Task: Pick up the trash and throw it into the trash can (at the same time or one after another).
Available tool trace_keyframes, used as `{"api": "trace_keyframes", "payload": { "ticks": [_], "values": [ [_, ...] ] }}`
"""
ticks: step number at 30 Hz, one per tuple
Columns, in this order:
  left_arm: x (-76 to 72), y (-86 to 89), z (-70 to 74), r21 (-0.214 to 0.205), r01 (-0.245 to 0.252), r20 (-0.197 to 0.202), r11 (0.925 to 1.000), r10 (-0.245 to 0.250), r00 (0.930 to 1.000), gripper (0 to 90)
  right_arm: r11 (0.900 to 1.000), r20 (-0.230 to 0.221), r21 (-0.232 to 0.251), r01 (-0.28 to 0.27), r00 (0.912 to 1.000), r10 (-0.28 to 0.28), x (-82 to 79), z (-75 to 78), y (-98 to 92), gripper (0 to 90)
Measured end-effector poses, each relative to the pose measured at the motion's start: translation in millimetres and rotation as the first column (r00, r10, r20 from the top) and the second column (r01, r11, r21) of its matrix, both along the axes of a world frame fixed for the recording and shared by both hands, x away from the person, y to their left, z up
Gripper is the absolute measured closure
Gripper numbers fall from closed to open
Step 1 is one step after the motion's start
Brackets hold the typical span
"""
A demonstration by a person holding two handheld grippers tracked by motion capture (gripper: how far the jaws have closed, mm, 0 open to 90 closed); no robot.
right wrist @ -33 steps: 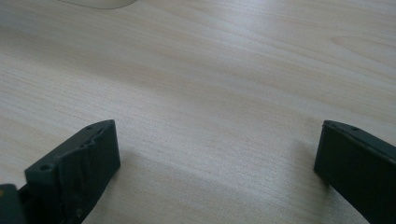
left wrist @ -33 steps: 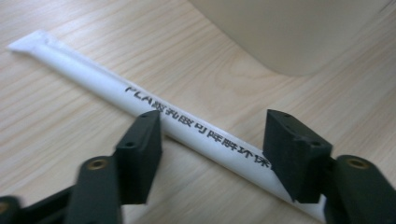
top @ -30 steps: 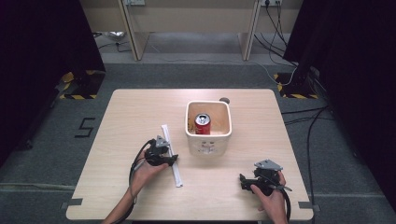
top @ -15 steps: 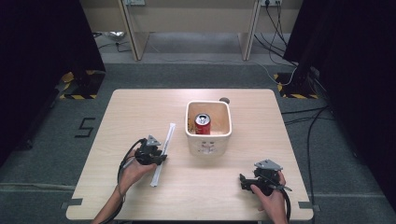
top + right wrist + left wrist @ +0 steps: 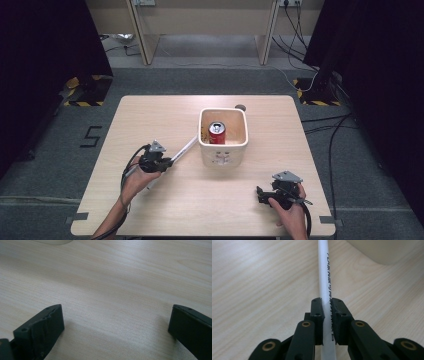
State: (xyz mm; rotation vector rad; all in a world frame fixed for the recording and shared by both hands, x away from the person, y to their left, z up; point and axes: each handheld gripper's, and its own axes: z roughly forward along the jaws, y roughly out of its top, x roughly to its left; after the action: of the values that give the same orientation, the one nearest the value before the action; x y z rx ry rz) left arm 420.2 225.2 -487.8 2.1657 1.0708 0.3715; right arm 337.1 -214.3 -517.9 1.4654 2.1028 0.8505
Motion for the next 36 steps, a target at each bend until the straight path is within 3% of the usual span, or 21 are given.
{"api": "trace_keyframes", "payload": {
  "ticks": [9, 11, 23, 24, 30, 36],
  "values": [
    [-0.1, 13.8, 36.5, -0.010, -0.008, 0.061, 0.9999, 0.008, 0.9981, 79.8, 1.0000, 0.000, 0.000, 0.000, 1.0000, 0.000, 0.0, 0.0, 0.0, 0.3],
    [0.0, 14.8, 51.7, -0.012, 0.007, 0.083, 0.9999, -0.006, 0.9966, 79.8, 1.0000, 0.000, 0.000, -0.001, 1.0000, 0.001, 0.0, 0.0, 0.0, 0.3],
    [-0.2, 17.7, 107.0, -0.044, 0.068, 0.143, 0.9967, -0.061, 0.9878, 79.7, 1.0000, 0.000, -0.002, -0.003, 1.0000, 0.003, 0.0, 0.0, -0.3, 0.3],
    [-0.9, 15.2, 117.3, -0.054, 0.087, 0.153, 0.9947, -0.078, 0.9851, 79.7, 1.0000, 0.002, -0.002, -0.002, 1.0000, 0.002, 0.1, -0.1, -0.2, 0.2],
    [2.8, -2.2, 141.0, -0.070, 0.153, 0.171, 0.9858, -0.139, 0.9755, 79.7, 1.0000, 0.003, -0.001, -0.003, 1.0000, 0.003, 0.1, -0.1, -0.2, 0.2],
    [13.2, -27.3, 149.9, -0.076, 0.195, 0.174, 0.9778, -0.180, 0.9681, 79.7, 1.0000, 0.002, -0.003, -0.003, 1.0000, 0.003, 0.1, -0.1, -0.3, 0.3]
  ]
}}
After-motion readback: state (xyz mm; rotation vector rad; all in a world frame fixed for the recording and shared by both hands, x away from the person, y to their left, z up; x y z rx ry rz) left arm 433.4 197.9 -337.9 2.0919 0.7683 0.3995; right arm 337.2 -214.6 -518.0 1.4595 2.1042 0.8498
